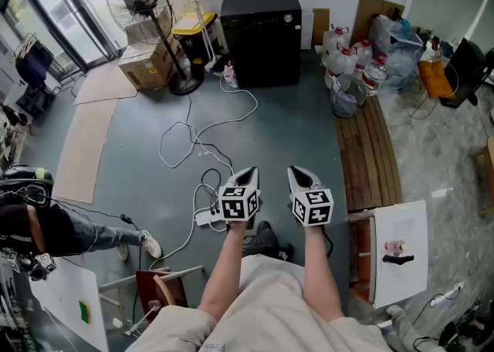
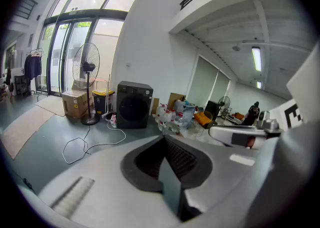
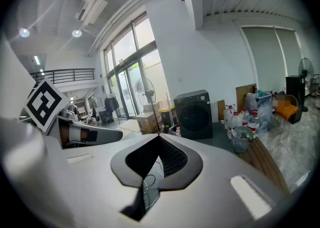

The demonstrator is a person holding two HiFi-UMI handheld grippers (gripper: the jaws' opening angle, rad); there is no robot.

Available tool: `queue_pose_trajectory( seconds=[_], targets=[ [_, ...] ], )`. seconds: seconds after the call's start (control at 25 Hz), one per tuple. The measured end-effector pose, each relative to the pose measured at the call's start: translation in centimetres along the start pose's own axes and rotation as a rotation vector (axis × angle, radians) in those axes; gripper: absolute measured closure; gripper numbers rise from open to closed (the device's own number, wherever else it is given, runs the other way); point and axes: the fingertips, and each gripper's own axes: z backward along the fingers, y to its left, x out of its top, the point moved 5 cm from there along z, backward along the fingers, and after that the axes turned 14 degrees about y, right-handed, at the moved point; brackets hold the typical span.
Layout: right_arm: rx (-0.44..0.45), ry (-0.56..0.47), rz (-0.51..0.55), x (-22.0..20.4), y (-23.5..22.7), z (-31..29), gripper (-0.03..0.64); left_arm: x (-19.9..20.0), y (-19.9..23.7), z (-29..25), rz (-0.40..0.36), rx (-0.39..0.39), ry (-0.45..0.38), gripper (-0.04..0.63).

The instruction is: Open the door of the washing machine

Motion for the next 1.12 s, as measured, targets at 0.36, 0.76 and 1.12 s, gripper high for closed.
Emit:
queue_pose_trajectory(
  seconds=[0.36, 0.76, 1.12],
  targets=[
    [-0.005, -0.019, -0.035, 1.2, -1.3, -0.8, 0.615, 2.4, 0.6, 0.4, -0.063, 0.013, -0.078, 0.538],
    [0.068, -0.049, -0.102, 4.0, -3.9, -5.0, 0.617, 7.9, 3.3, -3.9, -0.078, -0.033, -0.189, 0.538],
    [0.003, 0.024, -0.116, 11.7, -7.8, -17.1, 0.615, 20.6, 12.6, -12.5, -0.058, -0.08, -0.228, 0.538]
  ],
)
